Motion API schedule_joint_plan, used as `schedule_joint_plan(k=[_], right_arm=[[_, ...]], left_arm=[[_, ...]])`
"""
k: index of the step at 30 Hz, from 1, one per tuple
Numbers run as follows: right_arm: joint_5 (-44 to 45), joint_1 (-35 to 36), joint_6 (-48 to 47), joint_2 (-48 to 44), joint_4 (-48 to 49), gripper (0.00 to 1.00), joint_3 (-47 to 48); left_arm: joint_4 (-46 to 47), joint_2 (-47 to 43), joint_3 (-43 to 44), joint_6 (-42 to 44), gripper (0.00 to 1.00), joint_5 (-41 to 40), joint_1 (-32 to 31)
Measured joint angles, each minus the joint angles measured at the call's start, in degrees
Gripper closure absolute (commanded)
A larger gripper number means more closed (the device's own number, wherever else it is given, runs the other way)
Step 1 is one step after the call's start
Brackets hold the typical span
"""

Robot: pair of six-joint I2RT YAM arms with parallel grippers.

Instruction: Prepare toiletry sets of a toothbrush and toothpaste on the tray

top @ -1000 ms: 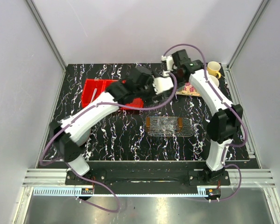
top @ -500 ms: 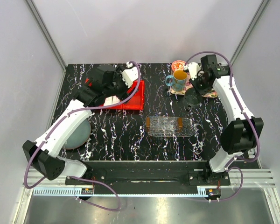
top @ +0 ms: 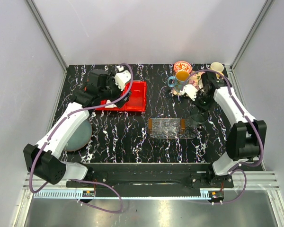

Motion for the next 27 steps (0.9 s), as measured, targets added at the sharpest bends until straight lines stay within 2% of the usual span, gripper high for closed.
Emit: schedule_joint_plan(k=[10, 27], right_arm=[[-4.6, -0.1, -12.7, -2.8, 3.3, 1.00, -6.8], [-9.9, -0.1, -26.4, -2.4, 6.6, 1.00, -11.4]], left_arm=[[1.9, -0.4, -1.4, -0.2, 0.18, 0.8, 1.9], [1.9, -0.4, -1.9, -0.1, 0.19, 1.2, 2.0]])
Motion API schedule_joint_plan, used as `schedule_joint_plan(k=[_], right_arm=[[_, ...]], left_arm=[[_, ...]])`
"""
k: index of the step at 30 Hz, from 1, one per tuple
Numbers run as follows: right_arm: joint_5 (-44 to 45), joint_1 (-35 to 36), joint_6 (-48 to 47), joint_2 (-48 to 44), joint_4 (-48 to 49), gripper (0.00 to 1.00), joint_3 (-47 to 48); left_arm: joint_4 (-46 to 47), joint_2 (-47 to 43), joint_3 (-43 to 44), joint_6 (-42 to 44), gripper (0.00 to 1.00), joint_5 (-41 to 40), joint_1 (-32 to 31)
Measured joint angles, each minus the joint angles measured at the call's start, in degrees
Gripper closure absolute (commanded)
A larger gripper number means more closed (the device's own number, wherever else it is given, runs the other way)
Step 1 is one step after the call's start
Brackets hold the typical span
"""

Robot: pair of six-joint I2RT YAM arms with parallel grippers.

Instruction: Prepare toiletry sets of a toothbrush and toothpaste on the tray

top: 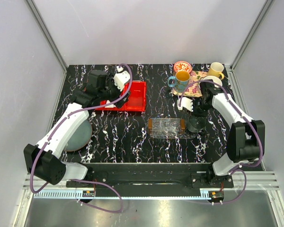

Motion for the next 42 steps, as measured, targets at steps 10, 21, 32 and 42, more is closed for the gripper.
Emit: schedule_joint_plan(k=[10, 21, 32, 42], right_arm=[[-1.7, 0.0, -4.5, 2.5, -0.5, 1.00, 0.0], [-2.6, 0.0, -7.3, 3.9, -1.7, 1.00, 0.4], [-2.9, 0.0, -8.6, 5.5, -3.1, 1.00, 2.6], [-3.0, 0.6, -10.0, 7.2, -4.3, 1.00, 4.0]], left_arm=[[0.0, 0.0, -0.2, 0.6, 0.19, 0.0, 0.0], [0.0, 0.0, -0.2, 1.1, 0.19, 0.0, 0.0], [0.1, 0.0, -0.3, 1.5, 0.19, 0.0, 0.1], [0.4, -0.3, -0.3, 2.0, 0.19, 0.0, 0.1]])
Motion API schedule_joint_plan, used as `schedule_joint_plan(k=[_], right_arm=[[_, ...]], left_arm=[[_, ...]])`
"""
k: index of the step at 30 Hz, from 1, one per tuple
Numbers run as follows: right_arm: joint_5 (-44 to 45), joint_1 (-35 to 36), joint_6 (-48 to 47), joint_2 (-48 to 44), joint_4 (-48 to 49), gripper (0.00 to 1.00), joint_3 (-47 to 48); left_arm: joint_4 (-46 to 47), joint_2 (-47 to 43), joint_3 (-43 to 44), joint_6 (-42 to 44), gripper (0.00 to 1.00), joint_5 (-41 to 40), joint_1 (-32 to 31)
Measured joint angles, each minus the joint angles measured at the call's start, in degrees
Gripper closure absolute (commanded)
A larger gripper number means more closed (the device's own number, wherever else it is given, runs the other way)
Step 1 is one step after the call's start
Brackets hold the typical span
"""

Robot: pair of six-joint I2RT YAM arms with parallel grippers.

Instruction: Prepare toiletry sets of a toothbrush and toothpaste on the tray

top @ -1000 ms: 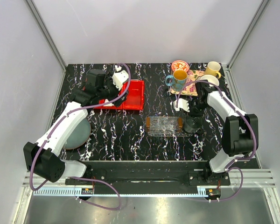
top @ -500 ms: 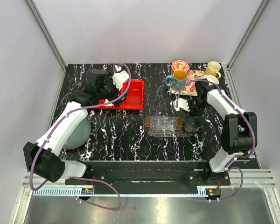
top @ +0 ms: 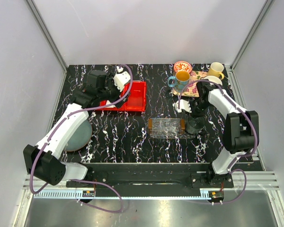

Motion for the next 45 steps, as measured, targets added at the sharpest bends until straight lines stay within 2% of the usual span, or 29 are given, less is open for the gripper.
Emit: schedule_joint_plan(k=[18, 25, 42, 45], right_arm=[[1.6, 1.5, -1.3, 1.3, -0.1, 0.99, 0.3], [2.9, 2.1, -1.4, 2.1, -0.2, 0.95, 0.5], [3.0, 3.4, -1.2, 3.0, -0.7, 0.76, 1.6], [3.0, 3.6, -1.1, 3.0, -0.8, 0.68, 1.6]], left_arm=[[0.8, -0.1, -0.9, 0.6, 0.19, 0.3, 0.4], [0.8, -0.1, -0.9, 0.7, 0.19, 0.4, 0.5], [0.8, -0.4, -0.9, 1.5, 0.19, 0.4, 0.5], [0.9, -0.4, -1.2, 1.6, 0.19, 0.4, 0.5]])
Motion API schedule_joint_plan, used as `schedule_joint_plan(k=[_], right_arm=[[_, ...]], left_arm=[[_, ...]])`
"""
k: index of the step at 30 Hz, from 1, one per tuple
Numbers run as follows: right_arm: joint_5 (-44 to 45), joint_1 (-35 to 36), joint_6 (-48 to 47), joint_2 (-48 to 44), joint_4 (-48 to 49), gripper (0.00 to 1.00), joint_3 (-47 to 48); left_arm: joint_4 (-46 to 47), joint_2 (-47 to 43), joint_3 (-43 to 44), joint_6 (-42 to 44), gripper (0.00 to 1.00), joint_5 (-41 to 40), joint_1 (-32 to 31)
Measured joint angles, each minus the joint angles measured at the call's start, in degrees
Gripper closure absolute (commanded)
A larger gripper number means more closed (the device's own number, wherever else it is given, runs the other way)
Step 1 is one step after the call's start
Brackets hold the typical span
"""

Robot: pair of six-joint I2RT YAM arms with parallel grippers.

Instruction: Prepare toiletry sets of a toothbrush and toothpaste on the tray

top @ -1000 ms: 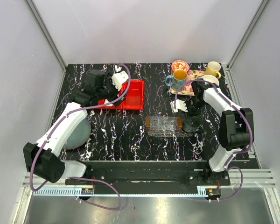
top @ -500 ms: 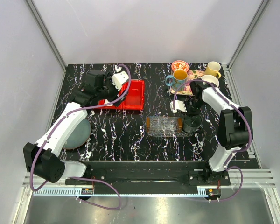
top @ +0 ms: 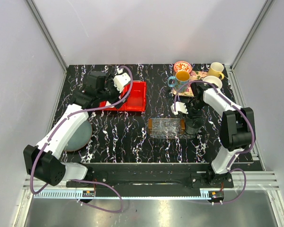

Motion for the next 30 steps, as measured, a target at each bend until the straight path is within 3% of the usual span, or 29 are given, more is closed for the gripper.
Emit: schedule_joint_plan(k=[6, 30], right_arm=[[0.1, 0.0, 0.2, 0.0, -0.2, 0.63, 0.0], [0.5, 0.1, 0.3, -1.3, 0.0, 0.67, -2.1]], left_arm=[[0.0, 0.0, -0.6, 0.1, 0.19, 0.0, 0.1], [0.0, -0.3, -1.4, 0.1, 0.19, 0.0, 0.1]])
